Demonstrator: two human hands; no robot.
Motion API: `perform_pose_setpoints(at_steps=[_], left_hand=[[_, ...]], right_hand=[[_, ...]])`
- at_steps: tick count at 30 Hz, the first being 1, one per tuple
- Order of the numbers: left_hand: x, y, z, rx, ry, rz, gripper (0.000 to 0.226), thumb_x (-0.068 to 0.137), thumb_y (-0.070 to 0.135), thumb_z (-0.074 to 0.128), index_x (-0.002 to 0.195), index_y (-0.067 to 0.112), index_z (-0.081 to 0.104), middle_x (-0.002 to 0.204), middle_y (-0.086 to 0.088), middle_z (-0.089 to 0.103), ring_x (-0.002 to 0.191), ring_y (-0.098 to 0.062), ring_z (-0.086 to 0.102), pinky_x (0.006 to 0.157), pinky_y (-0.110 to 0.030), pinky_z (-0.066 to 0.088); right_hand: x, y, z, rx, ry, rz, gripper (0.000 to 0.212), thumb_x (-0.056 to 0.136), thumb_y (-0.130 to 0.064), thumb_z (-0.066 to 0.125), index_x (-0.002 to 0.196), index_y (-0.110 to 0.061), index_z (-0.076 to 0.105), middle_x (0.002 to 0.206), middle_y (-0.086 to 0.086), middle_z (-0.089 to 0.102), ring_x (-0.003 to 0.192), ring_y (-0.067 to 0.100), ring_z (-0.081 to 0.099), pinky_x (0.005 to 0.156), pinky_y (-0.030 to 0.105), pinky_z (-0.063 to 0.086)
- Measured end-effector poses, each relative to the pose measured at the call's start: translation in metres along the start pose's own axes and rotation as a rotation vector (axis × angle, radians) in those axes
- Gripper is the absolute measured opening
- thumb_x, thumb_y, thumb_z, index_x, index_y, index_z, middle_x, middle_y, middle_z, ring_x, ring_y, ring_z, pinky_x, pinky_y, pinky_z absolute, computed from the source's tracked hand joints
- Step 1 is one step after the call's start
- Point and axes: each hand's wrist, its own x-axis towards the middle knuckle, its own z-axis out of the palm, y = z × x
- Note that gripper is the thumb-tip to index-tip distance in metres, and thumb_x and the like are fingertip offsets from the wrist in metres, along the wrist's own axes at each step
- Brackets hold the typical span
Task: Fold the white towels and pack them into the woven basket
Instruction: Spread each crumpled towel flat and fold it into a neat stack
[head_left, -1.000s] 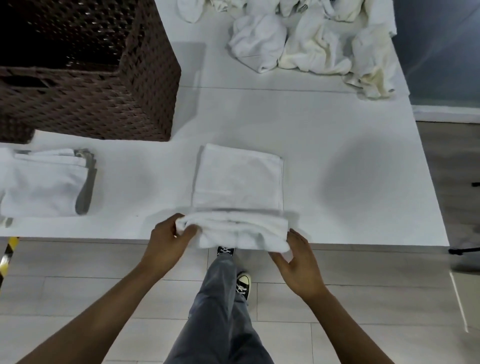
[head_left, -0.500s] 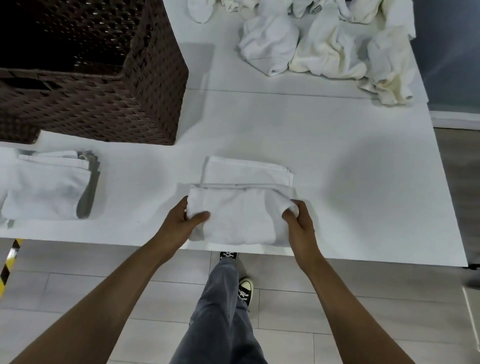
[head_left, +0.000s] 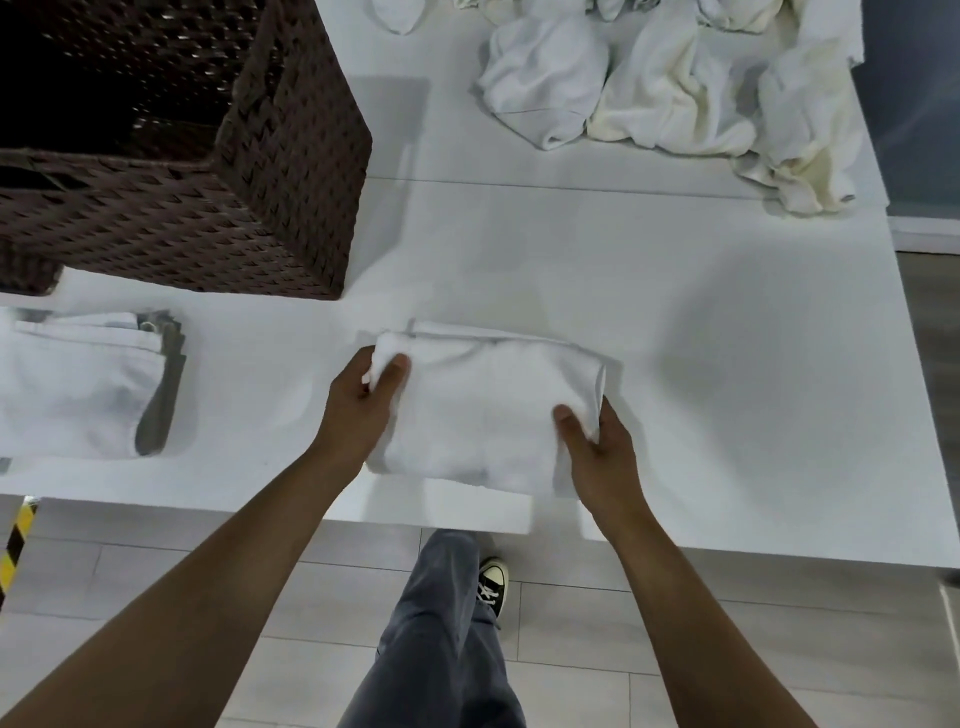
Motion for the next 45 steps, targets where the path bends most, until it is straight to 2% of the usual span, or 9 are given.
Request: perform_pose_setpoints(at_steps=[5,11,15,19,24,27,32,38,45], left_hand=[[0.01,-0.008,0.009,-0.016,-0.001,-0.12,0.034,0.091,0.036,0.072,0.12,0.028,0.058,0.106,0.008,0.069,0.092,-0.005,0.066,0.07,-0.019,0.048],[0.013,-0.032,0.001,0.08,-0.173,-0.101,0.06,0.077,0.053,0.077,0.13,0.04,0.051,0.117,0.012,0.072,0.108,-0.009,0.069,0.095,-0.037,0.054],[0.012,-0.032,0.005,0.171,-0.173,-0.078,0.056,0.085,0.044,0.077,0.133,0.042,0.048,0.114,0.017,0.071,0.103,-0.004,0.069,0.087,-0.03,0.057],[0.009,-0.028,0.021,0.338,0.039,-0.009,0.049,0.092,0.044,0.068,0.135,0.036,0.045,0.1,0.014,0.065,0.096,-0.013,0.066,0.076,-0.031,0.051],[0.021,-0.031,0.037,0.921,0.189,0.554,0.074,0.088,0.023,0.072,0.153,0.031,0.037,0.15,-0.007,0.039,0.115,-0.029,0.054,0.084,-0.043,0.053],[0.042,-0.04,0.032,1.165,0.008,0.758,0.072,0.085,0.013,0.071,0.149,0.033,0.043,0.162,-0.007,0.032,0.14,-0.04,0.042,0.101,-0.05,0.047],[0.034,-0.059,0.029,1.09,-0.183,0.571,0.061,0.103,0.057,0.02,0.16,0.04,0.006,0.169,0.006,-0.01,0.156,-0.03,0.005,0.122,-0.048,0.024],[-0.037,-0.084,0.036,1.119,0.043,0.32,0.065,0.102,0.059,0.02,0.16,0.038,0.002,0.17,0.0,-0.003,0.152,-0.04,0.017,0.12,-0.061,0.019],[-0.091,-0.103,0.003,1.181,0.088,0.134,0.073,0.098,0.069,0.02,0.161,0.033,0.011,0.169,-0.003,0.009,0.152,-0.042,0.015,0.118,-0.069,0.012]], right_hand=[[0.033,0.019,0.024,-0.13,0.098,0.064,0.067,0.091,-0.068,0.051,0.142,-0.025,0.051,0.131,0.003,0.066,0.123,0.024,0.061,0.107,0.043,0.049],[0.04,0.017,0.029,-0.127,0.198,0.075,0.037,0.104,-0.04,0.051,0.132,-0.017,0.056,0.112,0.001,0.07,0.106,0.022,0.065,0.09,0.033,0.049],[0.044,0.02,0.03,-0.093,0.258,0.117,0.044,0.101,-0.047,0.051,0.13,-0.015,0.057,0.116,0.01,0.07,0.11,0.03,0.065,0.1,0.046,0.051],[0.049,0.019,0.034,-0.107,0.306,0.163,0.03,0.101,-0.042,0.055,0.115,-0.016,0.061,0.1,0.002,0.07,0.101,0.028,0.066,0.085,0.032,0.047],[0.054,0.009,0.033,-0.177,0.415,0.241,0.042,0.096,-0.048,0.062,0.114,-0.014,0.044,0.082,-0.009,0.052,0.083,0.028,0.055,0.074,0.032,0.039],[0.048,0.007,0.035,-0.386,0.497,0.059,0.044,0.094,-0.038,0.067,0.123,-0.013,0.045,0.108,0.005,0.057,0.098,0.035,0.06,0.077,0.034,0.038],[0.006,0.026,0.045,-0.976,0.473,-0.467,0.039,0.093,-0.022,0.062,0.132,-0.02,0.06,0.131,0.008,0.057,0.118,0.029,0.053,0.097,0.043,0.037],[-0.033,0.051,0.048,-1.136,0.261,-0.47,0.037,0.098,-0.033,0.054,0.132,-0.021,0.063,0.118,0.006,0.063,0.109,0.029,0.055,0.092,0.042,0.042],[-0.036,0.051,0.066,-1.204,-0.01,-0.469,0.077,0.096,-0.07,0.035,0.16,-0.028,0.029,0.165,0.011,0.03,0.152,0.034,0.025,0.124,0.051,0.021]])
